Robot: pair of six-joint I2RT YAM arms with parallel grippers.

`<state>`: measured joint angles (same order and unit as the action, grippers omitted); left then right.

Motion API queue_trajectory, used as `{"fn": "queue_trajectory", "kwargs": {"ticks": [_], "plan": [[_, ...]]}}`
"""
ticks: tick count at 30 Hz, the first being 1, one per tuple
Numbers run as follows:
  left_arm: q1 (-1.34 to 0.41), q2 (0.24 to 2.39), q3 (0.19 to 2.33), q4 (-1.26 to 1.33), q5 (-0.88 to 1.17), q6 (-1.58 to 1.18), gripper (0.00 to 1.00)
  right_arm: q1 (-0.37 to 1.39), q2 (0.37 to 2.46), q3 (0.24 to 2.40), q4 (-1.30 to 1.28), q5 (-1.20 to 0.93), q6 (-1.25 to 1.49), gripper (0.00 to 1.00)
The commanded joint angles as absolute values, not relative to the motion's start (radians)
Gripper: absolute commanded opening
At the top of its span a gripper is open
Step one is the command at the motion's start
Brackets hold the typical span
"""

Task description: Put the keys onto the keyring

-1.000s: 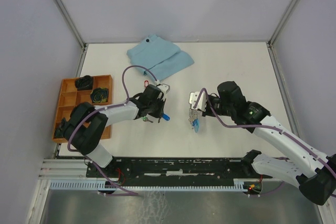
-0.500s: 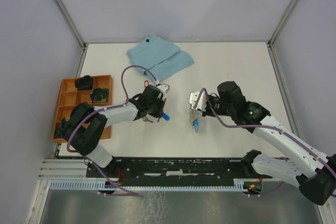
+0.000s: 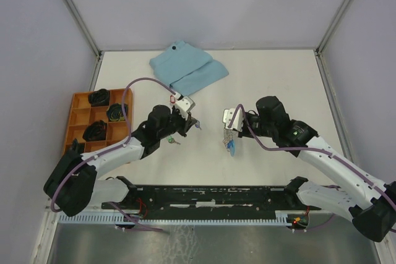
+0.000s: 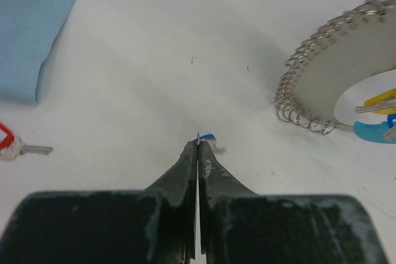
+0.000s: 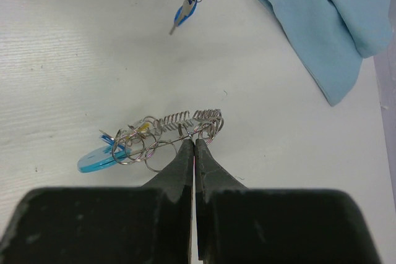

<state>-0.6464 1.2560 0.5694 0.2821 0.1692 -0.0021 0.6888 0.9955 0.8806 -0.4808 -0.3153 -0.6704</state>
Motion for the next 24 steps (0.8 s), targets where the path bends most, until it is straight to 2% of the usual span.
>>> {"fn": "queue_trajectory", "kwargs": {"ticks": [1, 7, 15, 24], "plan": [[-0.644, 1.196, 0.526, 0.523, 0.33, 0.14, 0.03, 0.685, 0.972, 0.877, -0.405, -0.342, -0.685, 0.01], [-0.643, 1.151, 0.489, 0.639, 0.529, 0.226, 0.03, 0.685, 0.977, 0.875, -0.407, -0.36, -0.729, 0.01], [-0.644, 1.187, 0.537, 0.646, 0.7, 0.263, 0.03, 0.684, 0.99, 0.873, -0.384, -0.387, -0.765, 0.01], [-0.648, 1.22, 0.588, 0.608, 0.762, 0.3, 0.03, 0.686, 1.001, 0.855, -0.34, -0.439, -0.801, 0.01]]}}
